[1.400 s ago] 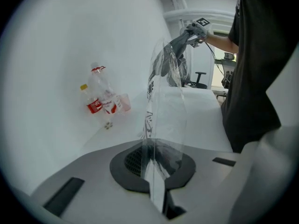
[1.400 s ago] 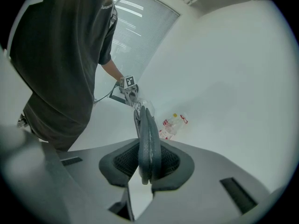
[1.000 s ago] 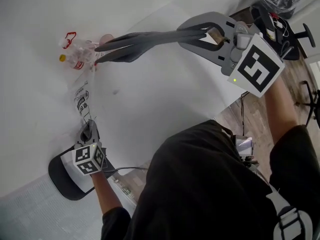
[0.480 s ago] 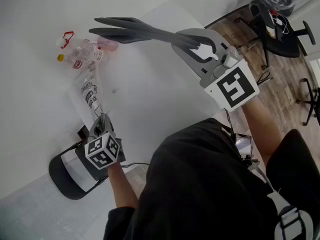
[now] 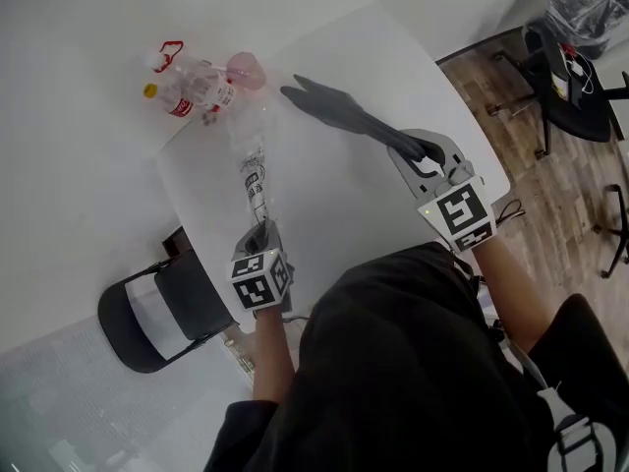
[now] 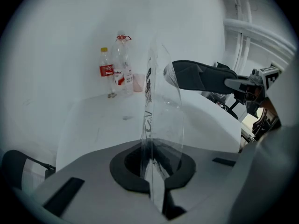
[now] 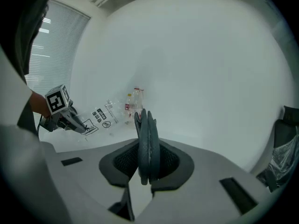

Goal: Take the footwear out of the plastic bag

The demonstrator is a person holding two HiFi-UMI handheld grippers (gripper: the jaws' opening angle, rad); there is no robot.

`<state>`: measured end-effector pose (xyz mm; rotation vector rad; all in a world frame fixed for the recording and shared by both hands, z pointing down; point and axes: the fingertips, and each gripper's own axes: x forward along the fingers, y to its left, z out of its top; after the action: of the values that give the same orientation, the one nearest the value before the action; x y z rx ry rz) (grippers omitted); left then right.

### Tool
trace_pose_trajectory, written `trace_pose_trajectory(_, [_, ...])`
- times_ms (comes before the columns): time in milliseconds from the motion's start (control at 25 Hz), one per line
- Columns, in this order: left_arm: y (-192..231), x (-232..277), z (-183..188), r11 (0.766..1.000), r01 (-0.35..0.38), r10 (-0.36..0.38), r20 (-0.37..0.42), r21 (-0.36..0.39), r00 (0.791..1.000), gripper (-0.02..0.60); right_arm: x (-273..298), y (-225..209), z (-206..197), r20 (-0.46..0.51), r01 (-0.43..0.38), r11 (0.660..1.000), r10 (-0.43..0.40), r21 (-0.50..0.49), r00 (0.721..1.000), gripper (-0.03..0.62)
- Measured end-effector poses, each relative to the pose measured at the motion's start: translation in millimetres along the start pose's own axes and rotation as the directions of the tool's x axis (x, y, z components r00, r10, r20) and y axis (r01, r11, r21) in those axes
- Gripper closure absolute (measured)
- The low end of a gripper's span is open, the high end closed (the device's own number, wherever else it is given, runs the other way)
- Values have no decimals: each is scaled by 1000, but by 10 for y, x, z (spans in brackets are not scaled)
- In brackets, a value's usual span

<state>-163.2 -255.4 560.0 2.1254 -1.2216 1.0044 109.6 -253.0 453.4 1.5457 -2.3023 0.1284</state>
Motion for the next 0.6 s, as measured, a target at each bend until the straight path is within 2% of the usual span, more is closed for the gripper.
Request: trace_pose_trajectory(600, [83, 0, -109, 1000, -6, 6, -25, 12, 1000, 558, 29, -5, 2, 1, -9, 1000, 9, 0, 1000, 517])
